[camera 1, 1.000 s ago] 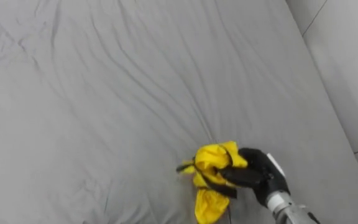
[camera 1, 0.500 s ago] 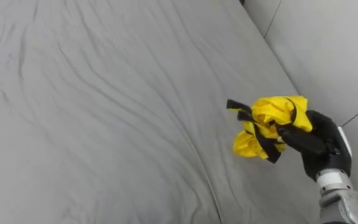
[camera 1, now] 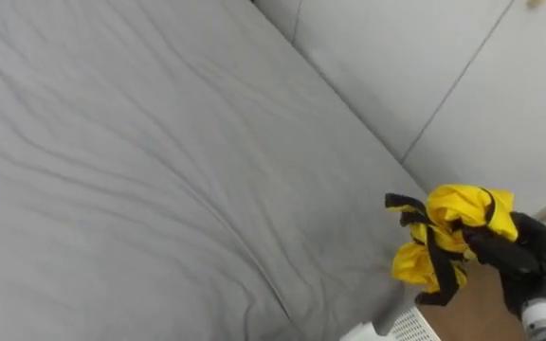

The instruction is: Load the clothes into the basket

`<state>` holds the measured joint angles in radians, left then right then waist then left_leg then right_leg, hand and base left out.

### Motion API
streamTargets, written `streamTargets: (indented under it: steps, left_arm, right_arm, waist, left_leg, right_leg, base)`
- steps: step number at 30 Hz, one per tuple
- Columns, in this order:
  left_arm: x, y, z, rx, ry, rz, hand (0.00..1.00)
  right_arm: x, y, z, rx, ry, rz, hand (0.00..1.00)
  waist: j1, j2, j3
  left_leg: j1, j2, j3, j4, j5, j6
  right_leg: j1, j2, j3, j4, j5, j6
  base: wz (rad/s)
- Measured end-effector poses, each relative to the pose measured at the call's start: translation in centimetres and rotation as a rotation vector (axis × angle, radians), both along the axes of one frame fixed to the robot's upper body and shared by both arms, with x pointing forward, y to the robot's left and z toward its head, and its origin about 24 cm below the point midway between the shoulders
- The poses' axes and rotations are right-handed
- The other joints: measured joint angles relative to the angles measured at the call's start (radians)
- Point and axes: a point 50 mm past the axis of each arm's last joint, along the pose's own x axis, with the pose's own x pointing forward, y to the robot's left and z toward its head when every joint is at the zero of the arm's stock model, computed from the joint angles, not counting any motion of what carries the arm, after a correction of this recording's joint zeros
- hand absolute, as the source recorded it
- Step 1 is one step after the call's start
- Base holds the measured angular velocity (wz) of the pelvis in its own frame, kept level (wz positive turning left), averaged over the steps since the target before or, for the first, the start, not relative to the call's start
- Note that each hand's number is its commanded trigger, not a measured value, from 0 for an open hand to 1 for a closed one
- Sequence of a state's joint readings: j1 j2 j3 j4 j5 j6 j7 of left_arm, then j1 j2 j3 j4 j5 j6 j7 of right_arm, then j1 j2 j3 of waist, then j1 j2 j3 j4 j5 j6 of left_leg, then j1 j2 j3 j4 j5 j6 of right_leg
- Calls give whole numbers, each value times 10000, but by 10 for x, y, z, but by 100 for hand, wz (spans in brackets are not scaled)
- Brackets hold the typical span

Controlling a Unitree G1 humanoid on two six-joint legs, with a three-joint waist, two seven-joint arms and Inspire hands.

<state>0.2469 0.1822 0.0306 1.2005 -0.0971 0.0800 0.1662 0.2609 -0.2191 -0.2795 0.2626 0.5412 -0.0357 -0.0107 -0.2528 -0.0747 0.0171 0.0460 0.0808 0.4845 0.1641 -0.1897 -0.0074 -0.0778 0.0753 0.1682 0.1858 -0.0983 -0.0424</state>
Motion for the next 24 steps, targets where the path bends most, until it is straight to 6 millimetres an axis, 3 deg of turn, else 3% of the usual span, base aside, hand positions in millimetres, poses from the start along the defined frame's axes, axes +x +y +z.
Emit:
streamTargets:
  steps: [4,7,10,12,18,20,24]
  left_arm:
    - [-1,-3,-1,-84,273,-508,0]
    - [5,-5,-2,-192,303,-817,0]
    - [14,-6,-1,-286,168,-1580,0]
    - [20,-8,-2,-342,21,-1839,0]
    - [40,-13,-3,-565,-458,-1745,0]
    - [45,-17,-3,-728,-619,-1925,0]
    - [55,-17,-3,-798,-873,-2078,0]
  right_arm:
    - [-4,-5,-12,-368,938,-16,100]
    - [12,-9,-7,-666,899,189,100]
    - [37,-23,11,-1254,410,220,100]
    - [45,-33,17,-1639,336,115,100]
    - [49,-40,-4,-1022,1205,-395,100]
    - [49,-41,-9,-905,1500,-487,100]
    - [52,-41,-10,-845,1611,-472,100]
  waist:
    - [-129,135,-18]
    - [-375,377,-1]
    - [-626,703,-7]
    - [-636,877,30]
    - [-538,1190,34]
    - [-475,1410,43]
    - [-373,1512,50]
  left_leg:
    - [-313,29,314,96,-56,50]
    - [-769,42,436,275,-96,121]
    - [-1363,18,500,475,-125,198]
    - [-1494,-8,541,468,-109,224]
    - [-2301,-69,610,609,-39,336]
    - [-2587,-73,602,675,-34,346]
    - [-3003,-107,594,736,22,395]
  right_leg:
    - [-420,43,203,58,118,46]
    - [-888,40,334,104,224,111]
    - [-1537,10,433,370,259,171]
    - [-1716,0,482,392,272,202]
    - [-2688,-37,539,917,194,238]
    - [-2978,-44,538,1077,189,248]
    - [-3515,-61,539,1332,125,240]
  base:
    - [-21]
    - [-15]
    - [-11]
    - [-8]
    - [-2]
    - [0]
    - [1]
